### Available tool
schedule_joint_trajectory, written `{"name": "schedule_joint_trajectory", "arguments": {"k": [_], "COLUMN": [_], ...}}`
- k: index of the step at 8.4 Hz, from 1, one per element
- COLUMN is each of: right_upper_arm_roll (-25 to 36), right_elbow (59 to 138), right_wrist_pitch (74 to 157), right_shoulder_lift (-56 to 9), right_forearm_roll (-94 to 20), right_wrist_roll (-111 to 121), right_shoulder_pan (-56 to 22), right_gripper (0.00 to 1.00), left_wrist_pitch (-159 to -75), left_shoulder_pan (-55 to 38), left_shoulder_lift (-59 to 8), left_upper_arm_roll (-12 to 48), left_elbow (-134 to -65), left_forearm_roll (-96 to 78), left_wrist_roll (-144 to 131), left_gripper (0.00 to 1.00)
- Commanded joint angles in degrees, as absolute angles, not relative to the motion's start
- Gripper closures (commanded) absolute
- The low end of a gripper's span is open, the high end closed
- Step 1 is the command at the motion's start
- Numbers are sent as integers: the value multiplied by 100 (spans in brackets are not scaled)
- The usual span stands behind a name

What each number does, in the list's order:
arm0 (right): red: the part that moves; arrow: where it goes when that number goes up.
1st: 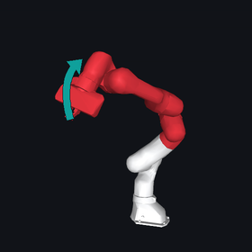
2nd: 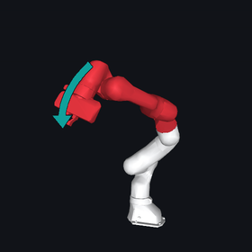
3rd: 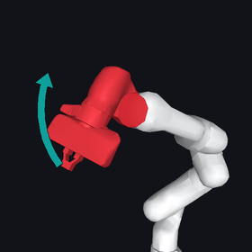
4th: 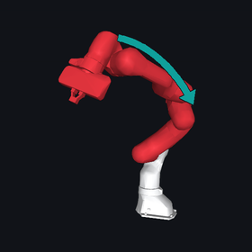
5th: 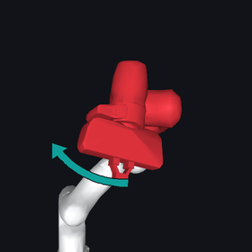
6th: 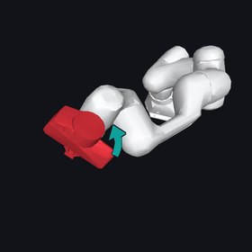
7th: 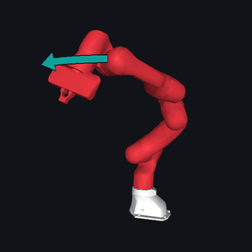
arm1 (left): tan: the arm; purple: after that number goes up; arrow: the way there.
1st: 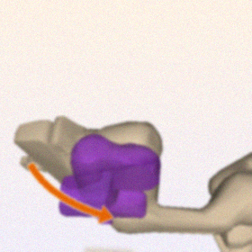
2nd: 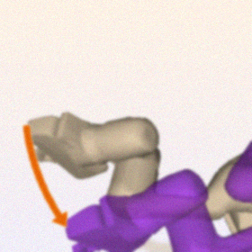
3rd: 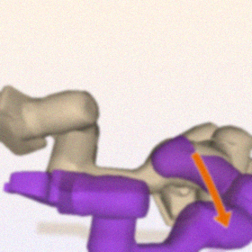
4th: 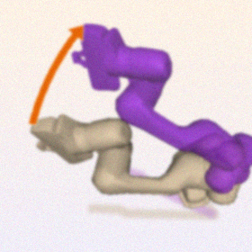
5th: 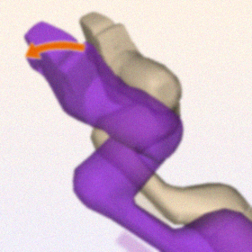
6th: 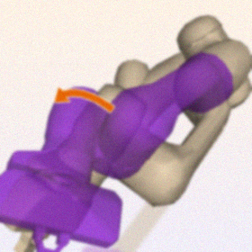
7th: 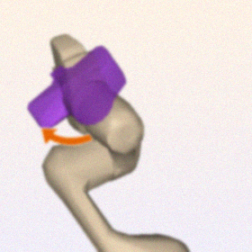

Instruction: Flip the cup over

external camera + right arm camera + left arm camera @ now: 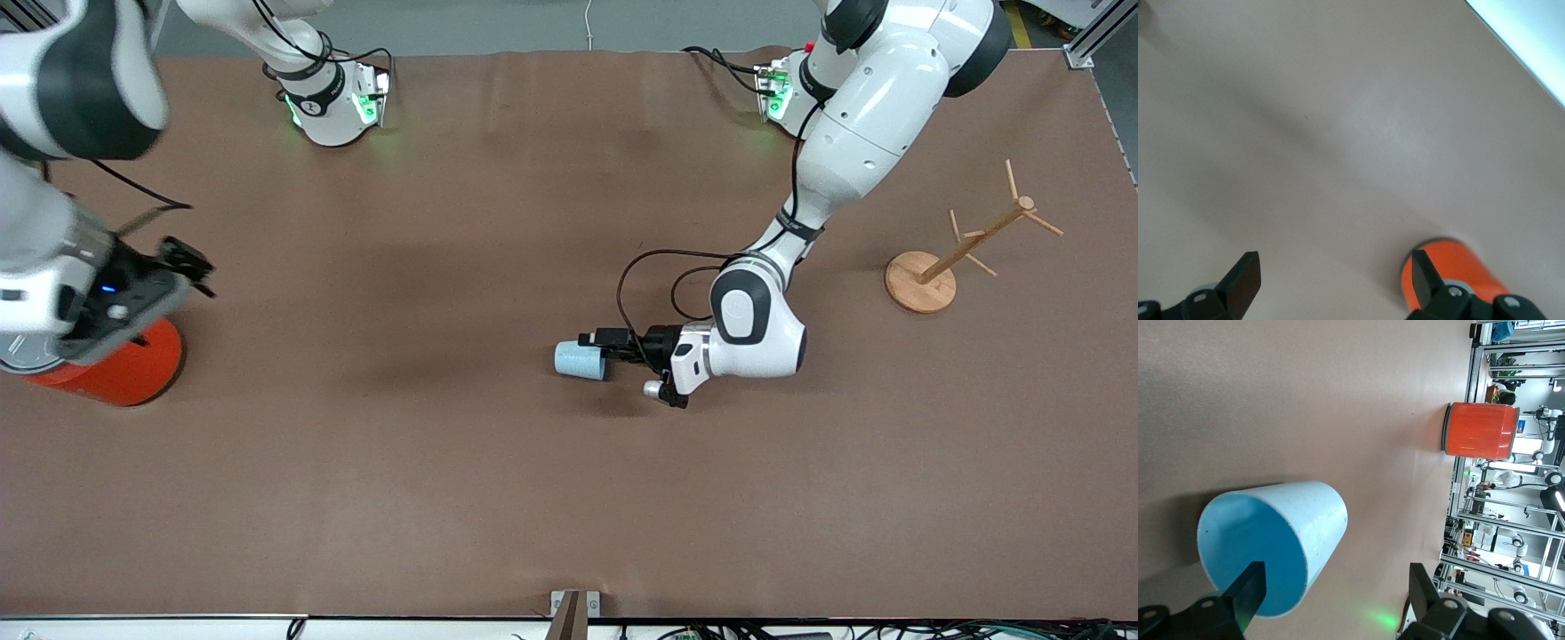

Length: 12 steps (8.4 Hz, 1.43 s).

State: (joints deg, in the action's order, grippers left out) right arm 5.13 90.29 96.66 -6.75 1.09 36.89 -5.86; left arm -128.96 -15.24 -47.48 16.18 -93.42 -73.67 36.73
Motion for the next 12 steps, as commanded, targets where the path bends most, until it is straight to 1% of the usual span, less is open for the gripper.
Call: {"name": "schedule_joint_trajectory", "arguments": {"k": [1, 2, 3, 4, 5, 6, 7, 8, 9, 11, 12], "right_upper_arm_roll": [369, 369, 360, 369, 378, 430, 631, 755, 765, 634, 511], "right_elbow": [9702, 9694, 9660, 9355, 8986, 8913, 8790, 8780, 8789, 8824, 8816], "right_wrist_pitch": [9434, 9187, 9132, 9010, 9009, 9087, 9166, 9550, 9554, 9414, 9300], "right_shoulder_lift": [16, 148, 254, 229, 176, 124, 27, -17, -9, 9, 52], "right_forearm_roll": [-44, -61, -62, -70, -62, -27, -35, -53, -61, -9, 17], "right_wrist_roll": [2547, 1975, 1690, 1261, 1074, 768, 556, 545, 162, 123, 132], "right_shoulder_pan": [-352, -360, -360, -308, -90, -10, -44, -96, -97, -123, -123], "right_gripper": [0, 0, 0, 0, 0, 0, 0, 0, 0, 0, 0], "left_wrist_pitch": [-13008, -13008, -13008, -13008, -12999, -12999, -12990, -12990, -12990, -12859, -12606], "left_shoulder_pan": [-1547, -1503, -1477, -1468, -1433, -1398, -1380, -1319, -1127, -836, -617], "left_shoulder_lift": [-4764, -4764, -4764, -4764, -4755, -4729, -4633, -4397, -4186, -3799, -3666], "left_upper_arm_roll": [1626, 1626, 1626, 1617, 1600, 1591, 1539, 1512, 1512, 1521, 1512], "left_elbow": [-9308, -9316, -9325, -9325, -9325, -9316, -9308, -9299, -9273, -9158, -9062], "left_forearm_roll": [-7523, -7523, -7523, -7489, -7401, -7366, -7296, -6895, -6342, -4877, -4104], "left_wrist_roll": [4024, 4060, 4200, 4227, 4280, 4393, 4334, 4194, 3810, 2887, 2526], "left_gripper": [63, 83, 99, 100, 100, 100, 100, 100, 100, 100, 100]}}
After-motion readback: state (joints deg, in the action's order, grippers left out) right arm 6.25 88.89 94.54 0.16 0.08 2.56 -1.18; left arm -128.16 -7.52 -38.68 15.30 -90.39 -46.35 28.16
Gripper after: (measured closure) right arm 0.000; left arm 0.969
